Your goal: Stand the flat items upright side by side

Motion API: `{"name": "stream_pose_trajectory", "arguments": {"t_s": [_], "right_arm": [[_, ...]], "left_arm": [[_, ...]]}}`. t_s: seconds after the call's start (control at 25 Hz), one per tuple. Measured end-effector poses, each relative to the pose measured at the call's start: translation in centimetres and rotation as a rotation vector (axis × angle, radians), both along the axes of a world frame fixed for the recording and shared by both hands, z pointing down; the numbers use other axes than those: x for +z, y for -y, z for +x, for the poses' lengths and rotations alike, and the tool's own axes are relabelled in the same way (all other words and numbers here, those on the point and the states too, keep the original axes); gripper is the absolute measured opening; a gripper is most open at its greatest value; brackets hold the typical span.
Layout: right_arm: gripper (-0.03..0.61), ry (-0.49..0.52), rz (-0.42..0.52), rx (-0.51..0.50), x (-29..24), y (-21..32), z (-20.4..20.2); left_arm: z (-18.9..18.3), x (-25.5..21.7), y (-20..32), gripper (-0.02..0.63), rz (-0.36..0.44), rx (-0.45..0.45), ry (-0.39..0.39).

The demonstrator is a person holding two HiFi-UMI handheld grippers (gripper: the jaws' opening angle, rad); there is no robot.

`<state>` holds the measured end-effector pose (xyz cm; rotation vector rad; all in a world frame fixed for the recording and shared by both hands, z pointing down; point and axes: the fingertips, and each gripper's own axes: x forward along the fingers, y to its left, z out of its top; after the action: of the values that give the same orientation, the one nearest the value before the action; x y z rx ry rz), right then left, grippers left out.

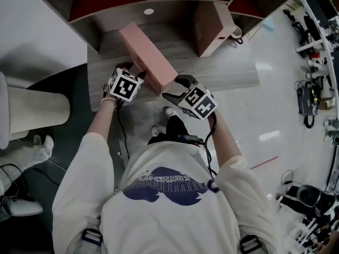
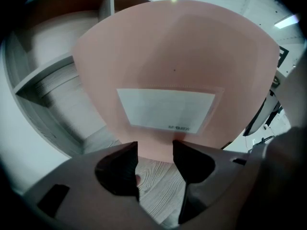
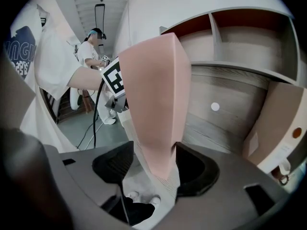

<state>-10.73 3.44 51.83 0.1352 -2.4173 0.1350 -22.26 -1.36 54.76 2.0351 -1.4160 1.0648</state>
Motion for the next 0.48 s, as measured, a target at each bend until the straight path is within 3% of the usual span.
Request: {"name": "stream_pose_trajectory", "arguments": {"t_s": [0.48], "right_arm": [[0.272,0.015,-0.008,0.013,0.2,-1.2,-0.7]], "left_arm": [[0.2,1.0,1.7,0.235,0.012,0.093,0.049]]}}
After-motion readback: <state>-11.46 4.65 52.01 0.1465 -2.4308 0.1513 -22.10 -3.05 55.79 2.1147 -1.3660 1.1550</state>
